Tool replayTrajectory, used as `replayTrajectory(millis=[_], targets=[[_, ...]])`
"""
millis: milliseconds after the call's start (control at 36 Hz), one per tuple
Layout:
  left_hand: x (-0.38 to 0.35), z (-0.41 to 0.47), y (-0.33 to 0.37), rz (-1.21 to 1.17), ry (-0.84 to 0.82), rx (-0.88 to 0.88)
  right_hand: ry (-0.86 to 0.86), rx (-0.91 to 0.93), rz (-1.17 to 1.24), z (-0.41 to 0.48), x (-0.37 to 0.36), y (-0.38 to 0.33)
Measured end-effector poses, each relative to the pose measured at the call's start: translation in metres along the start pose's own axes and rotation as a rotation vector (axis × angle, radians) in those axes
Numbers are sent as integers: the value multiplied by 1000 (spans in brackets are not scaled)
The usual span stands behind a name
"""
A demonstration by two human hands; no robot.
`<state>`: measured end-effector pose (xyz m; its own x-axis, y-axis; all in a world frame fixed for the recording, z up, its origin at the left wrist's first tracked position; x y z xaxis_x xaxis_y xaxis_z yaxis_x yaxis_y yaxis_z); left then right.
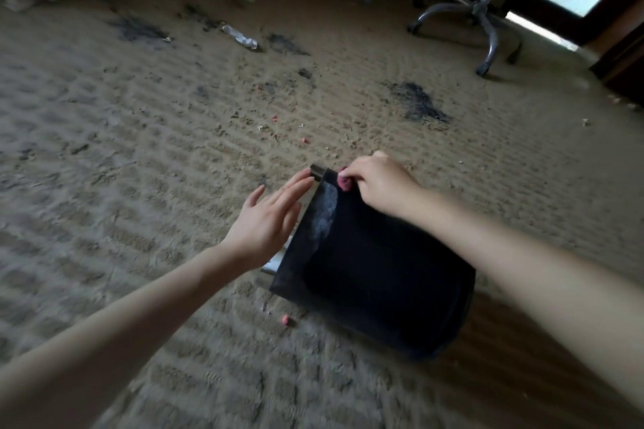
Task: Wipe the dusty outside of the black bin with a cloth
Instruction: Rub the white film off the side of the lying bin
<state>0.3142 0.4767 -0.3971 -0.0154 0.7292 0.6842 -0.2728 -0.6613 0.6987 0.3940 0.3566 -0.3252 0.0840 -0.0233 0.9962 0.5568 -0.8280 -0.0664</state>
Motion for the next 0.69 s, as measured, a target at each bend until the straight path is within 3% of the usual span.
replayTrajectory(millis=[83, 167, 278, 361, 444, 556, 611, 694], targets=[[0, 4, -1, 3, -24, 0, 91, 85, -10, -19, -3, -14], [1, 3, -1, -11, -29, -9, 232, 301, -56, -63, 6, -42], [2, 6, 2, -3, -35, -5, 89, 653, -304, -124, -41, -99], [3, 7, 3, -1, -24, -10, 62, 761, -326, -139, -54, -105], [3, 5, 3, -2, -12, -19, 208, 680, -227, -115, -10, -84], [3, 3, 3, -20, -13, -16, 411, 271, -39, -54, 41, -23], [2, 4, 2, -26, -16, -14, 389, 106, 43, -26, 37, 0], [2, 4, 0, -29, -31, 2, 269, 2, 147, -6, 4, 0]])
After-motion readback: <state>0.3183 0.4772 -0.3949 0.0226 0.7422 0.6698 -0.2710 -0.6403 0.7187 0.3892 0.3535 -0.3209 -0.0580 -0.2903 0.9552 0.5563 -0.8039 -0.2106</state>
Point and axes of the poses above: each hand's wrist, its own z-axis towards the middle knuckle, its own x-axis out of the back of the hand, y = z × x, the point moved 9 cm from there along z, towards the middle knuckle, and after that the axes turned 3 degrees about -z, right-handed, at the moved point
